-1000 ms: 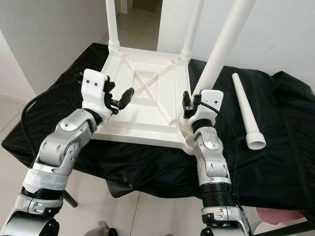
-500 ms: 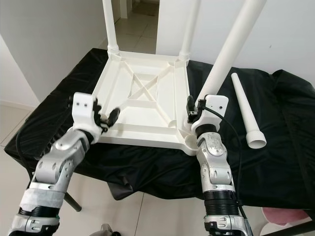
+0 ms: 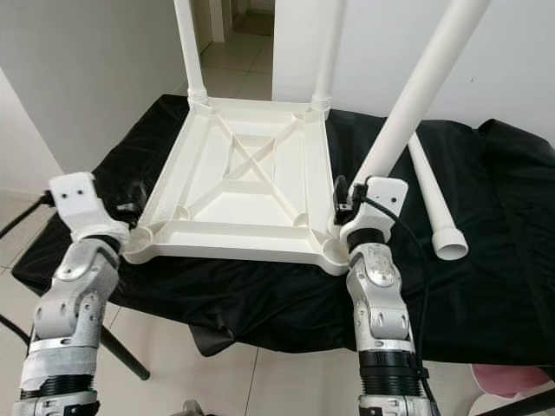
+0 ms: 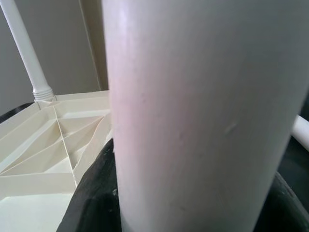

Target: Building children table

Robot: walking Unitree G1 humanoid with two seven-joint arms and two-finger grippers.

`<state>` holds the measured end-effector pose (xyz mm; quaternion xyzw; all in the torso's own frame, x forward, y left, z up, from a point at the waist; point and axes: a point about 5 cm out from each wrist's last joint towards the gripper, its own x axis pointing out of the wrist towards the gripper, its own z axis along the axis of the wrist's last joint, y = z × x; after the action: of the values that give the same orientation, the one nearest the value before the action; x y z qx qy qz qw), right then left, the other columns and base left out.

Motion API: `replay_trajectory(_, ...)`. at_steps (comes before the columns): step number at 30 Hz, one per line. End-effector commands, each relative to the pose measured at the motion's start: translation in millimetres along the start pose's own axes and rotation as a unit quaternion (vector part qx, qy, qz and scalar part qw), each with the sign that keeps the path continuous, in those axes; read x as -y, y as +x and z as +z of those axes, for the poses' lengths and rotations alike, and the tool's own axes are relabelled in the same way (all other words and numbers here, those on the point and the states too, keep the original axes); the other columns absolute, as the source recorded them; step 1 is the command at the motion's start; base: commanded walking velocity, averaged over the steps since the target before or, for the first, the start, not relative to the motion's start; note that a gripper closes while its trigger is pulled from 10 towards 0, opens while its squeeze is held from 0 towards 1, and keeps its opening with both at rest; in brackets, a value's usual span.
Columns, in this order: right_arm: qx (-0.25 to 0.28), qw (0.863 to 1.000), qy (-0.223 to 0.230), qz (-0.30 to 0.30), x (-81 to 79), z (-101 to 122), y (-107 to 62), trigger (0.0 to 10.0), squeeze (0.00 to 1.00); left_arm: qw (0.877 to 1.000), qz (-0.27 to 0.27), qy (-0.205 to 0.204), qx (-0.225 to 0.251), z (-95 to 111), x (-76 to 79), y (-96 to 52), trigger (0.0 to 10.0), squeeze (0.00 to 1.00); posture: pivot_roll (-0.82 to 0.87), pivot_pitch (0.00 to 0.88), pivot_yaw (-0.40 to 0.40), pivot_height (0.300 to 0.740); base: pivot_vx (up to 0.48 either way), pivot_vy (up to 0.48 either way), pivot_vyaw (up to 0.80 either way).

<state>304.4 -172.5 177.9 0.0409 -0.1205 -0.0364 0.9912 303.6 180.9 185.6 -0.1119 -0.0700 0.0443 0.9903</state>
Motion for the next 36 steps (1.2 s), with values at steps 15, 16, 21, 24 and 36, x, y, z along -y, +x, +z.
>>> replay_trajectory(15, -0.007, 1.0, -0.004, -0.014, 3.9, 2, -4.8, 10.0, 0.0, 0.96, -0.275, -0.027, 0.047, 17, 49.9, -59.7, 10.0, 0.0, -0.03, 0.016, 0.036, 0.74, 0.0, 0.0, 0.0)
replay_trajectory(16, -0.009, 1.0, -0.005, -0.014, 3.8, 1, -4.5, 10.0, 0.0, 0.952, -0.302, -0.01, 0.048, 17, 57.6, -63.3, 10.0, 0.0, -0.03, 0.016, 0.037, 0.74, 0.0, 0.0, 0.0)
replay_trajectory(21, -0.011, 1.0, -0.006, -0.009, 2.6, 2, -2.6, 10.0, 0.0, 0.916, -0.399, 0.033, 0.022, 10, 85.7, -77.0, 10.0, 0.0, -0.03, 0.019, 0.027, 0.74, 0.0, 0.0, 0.0)
replay_trajectory(24, -0.011, 1.0, -0.007, -0.009, 2.3, 2, -2.1, 10.0, 0.0, 0.91, -0.413, 0.04, 0.018, 9, 90.1, -80.2, 10.0, 0.0, -0.03, 0.019, 0.025, 0.74, 0.0, 0.0, 0.0)
replay_trajectory(36, -0.014, 1.0, -0.015, 0.003, 1.5, 4, 1.3, 10.0, 0.0, 0.927, -0.374, -0.007, 0.011, 8, 97.5, -74.7, 10.0, 0.0, -0.02, 0.035, 0.008, 0.74, 0.0, 0.0, 0.0)
